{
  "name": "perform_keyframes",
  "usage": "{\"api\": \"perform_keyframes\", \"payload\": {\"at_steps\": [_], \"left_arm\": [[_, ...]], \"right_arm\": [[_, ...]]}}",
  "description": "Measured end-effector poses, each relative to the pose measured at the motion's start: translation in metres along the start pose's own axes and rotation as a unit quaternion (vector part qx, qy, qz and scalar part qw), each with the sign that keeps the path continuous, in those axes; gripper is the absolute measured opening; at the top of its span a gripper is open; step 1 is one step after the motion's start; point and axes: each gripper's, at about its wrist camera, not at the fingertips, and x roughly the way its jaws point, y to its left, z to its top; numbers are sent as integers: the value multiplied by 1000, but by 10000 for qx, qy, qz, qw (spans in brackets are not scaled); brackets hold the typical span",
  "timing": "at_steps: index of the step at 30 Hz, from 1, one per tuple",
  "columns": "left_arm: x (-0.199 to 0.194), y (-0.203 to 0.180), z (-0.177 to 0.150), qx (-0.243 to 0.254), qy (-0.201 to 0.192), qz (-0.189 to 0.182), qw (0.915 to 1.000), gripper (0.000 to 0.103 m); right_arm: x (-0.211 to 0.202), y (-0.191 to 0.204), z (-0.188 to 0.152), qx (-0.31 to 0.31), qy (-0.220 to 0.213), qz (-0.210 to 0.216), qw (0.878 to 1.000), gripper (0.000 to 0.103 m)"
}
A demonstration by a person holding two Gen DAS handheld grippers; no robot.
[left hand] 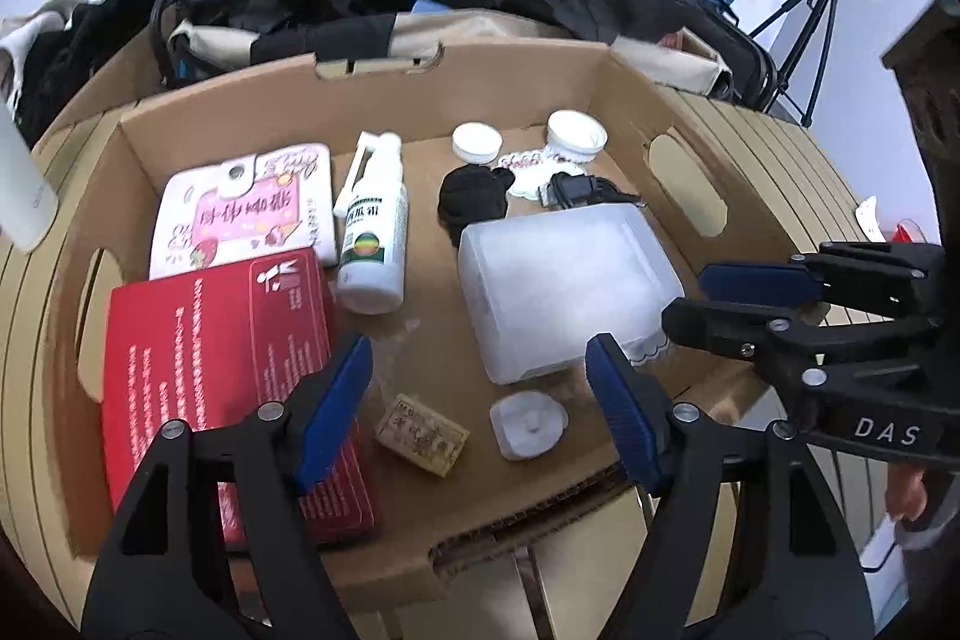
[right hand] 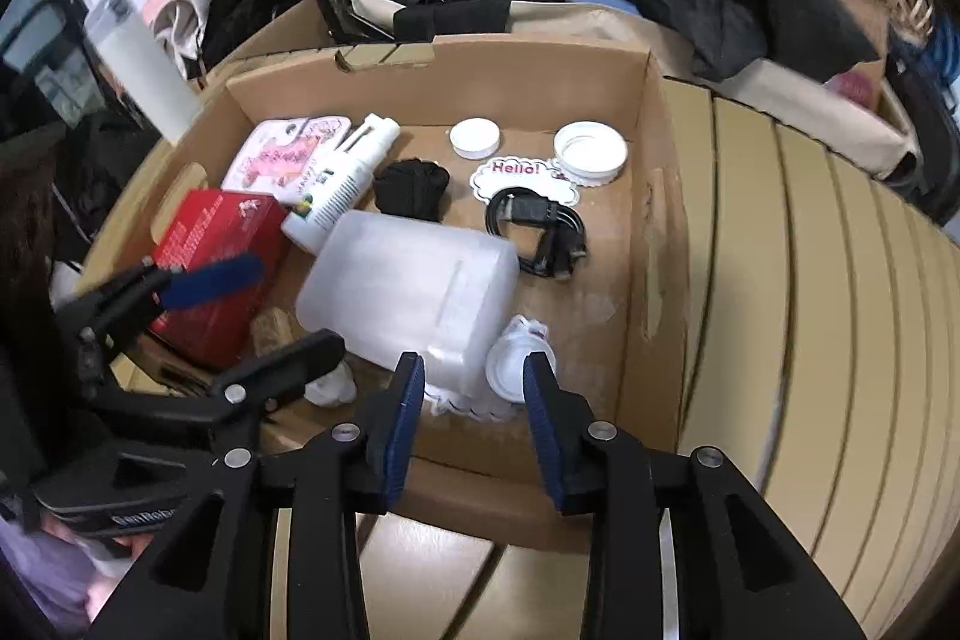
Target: Organize objects
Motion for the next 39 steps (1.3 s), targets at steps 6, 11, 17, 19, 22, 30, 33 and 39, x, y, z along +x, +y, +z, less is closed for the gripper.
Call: {"api": "perform_keyframes", "payload": {"at_steps": [6,11,17,19,22,30,33,39], "left_arm": [[-82,6,8,-180,-347,569,9976,80],[-153,26,8,-629,-463,1122,9906,103],[-211,25,-21,-700,-625,1266,9875,103],[-229,22,-33,-680,-727,1286,9867,103],[-250,16,-49,-684,-845,1282,9858,103],[-332,-16,-129,-769,-1535,1208,9777,103],[-358,-34,-170,-699,-1713,1296,9742,103],[-379,-76,-268,-601,-1926,1524,9675,103]], "right_arm": [[-60,17,-1,-169,-313,-223,9991,38],[-131,36,0,-296,-994,-511,9933,88],[-179,57,-20,-252,-1240,-609,9901,88],[-191,65,-30,-300,-1301,-601,9892,88],[-211,72,-48,-280,-1447,-579,9874,88],[-274,99,-142,-296,-1850,-528,9809,88],[-295,112,-189,-329,-2020,-446,9778,88],[-310,142,-290,51,-2565,-573,9648,88]]}}
